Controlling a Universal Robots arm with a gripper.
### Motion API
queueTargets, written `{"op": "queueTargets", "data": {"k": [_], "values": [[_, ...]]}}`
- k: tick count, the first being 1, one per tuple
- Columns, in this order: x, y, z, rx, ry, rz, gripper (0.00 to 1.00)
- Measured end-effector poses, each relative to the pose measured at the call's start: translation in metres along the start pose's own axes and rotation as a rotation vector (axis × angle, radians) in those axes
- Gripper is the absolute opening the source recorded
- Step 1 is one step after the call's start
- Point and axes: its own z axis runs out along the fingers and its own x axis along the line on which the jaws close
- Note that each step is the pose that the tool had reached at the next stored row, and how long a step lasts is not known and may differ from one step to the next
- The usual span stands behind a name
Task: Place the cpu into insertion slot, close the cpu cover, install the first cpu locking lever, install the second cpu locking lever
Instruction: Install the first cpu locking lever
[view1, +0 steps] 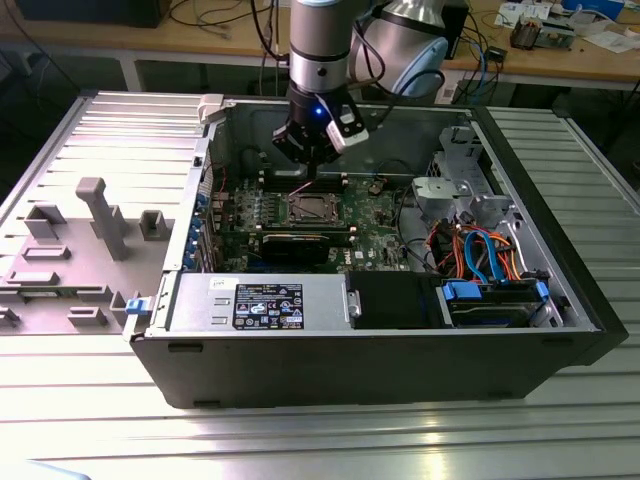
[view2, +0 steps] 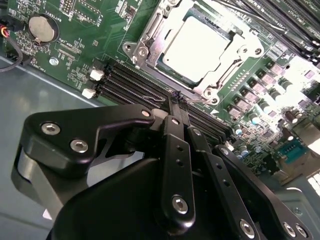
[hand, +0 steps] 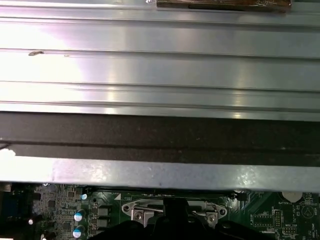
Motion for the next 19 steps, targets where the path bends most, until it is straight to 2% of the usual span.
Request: {"op": "queueTargets", "data": {"k": [5, 9, 19], "values": [[-0.0025, 0.0005, 0.0026, -0.0002, 0.0003, 0.000, 0.11], [-0.0086, 0.0002, 0.0042, 0.0001, 0.0006, 0.000, 0.11], [-0.0159, -0.0005, 0.0107, 0.0001, 0.0005, 0.000, 0.11]]}}
